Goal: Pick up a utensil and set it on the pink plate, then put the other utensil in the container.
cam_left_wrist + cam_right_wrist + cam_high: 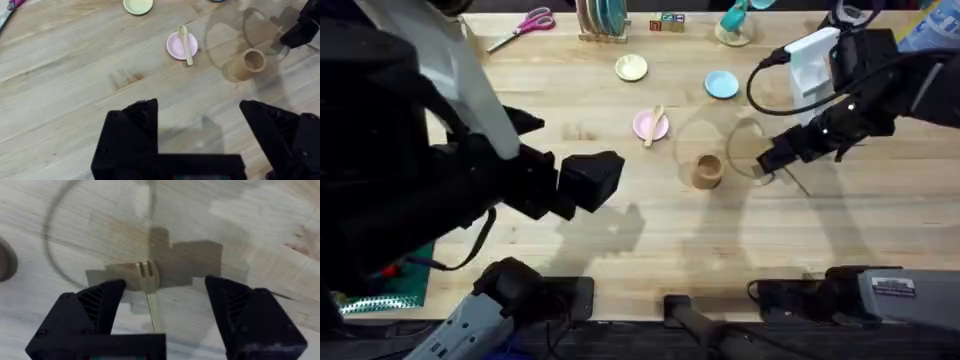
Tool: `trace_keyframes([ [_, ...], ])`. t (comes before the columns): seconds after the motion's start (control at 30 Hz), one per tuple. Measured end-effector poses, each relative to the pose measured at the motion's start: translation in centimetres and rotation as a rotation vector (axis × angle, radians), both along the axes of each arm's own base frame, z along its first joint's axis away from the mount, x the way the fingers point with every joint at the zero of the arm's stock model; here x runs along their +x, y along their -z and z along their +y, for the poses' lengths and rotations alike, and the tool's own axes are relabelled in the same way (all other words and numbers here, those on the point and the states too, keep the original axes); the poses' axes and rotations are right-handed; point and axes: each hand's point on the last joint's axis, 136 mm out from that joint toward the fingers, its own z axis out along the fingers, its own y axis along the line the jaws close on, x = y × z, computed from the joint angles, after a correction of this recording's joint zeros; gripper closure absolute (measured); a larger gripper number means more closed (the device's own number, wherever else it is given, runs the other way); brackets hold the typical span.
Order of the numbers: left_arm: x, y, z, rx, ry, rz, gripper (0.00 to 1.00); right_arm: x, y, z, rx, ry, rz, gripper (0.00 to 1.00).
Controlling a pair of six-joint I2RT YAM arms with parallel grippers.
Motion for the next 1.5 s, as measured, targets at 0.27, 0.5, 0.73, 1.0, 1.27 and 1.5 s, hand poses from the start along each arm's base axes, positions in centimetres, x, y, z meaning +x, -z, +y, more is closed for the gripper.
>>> trace_keyframes([
  [0.27,0.00,0.00,0.00,0.000,0.000,0.000,0.006,-0.50,0.03,-0.09,-0.005,0.060,0.019,0.005],
  [0.5,0.00,0.00,0.01,0.000,0.000,0.000,0.006,-0.61,0.01,0.08,-0.021,0.070,0.027,0.007],
  [0.73,0.00,0.00,0.00,0.000,0.000,0.000,0.006,-0.65,0.05,0.14,-0.027,0.066,0.028,0.006],
  [1.0,0.00,0.00,0.01,0.000,0.000,0.000,0.006,-0.58,0.16,0.23,-0.026,0.066,0.021,0.006],
  [1.27,0.00,0.00,0.00,0.000,0.000,0.000,0.006,-0.74,0.34,0.72,-0.007,0.057,0.024,0.156],
  [1.5,0.00,0.00,0.00,0.000,0.000,0.000,0.006,-0.80,0.40,0.71,-0.002,0.059,0.013,0.158],
])
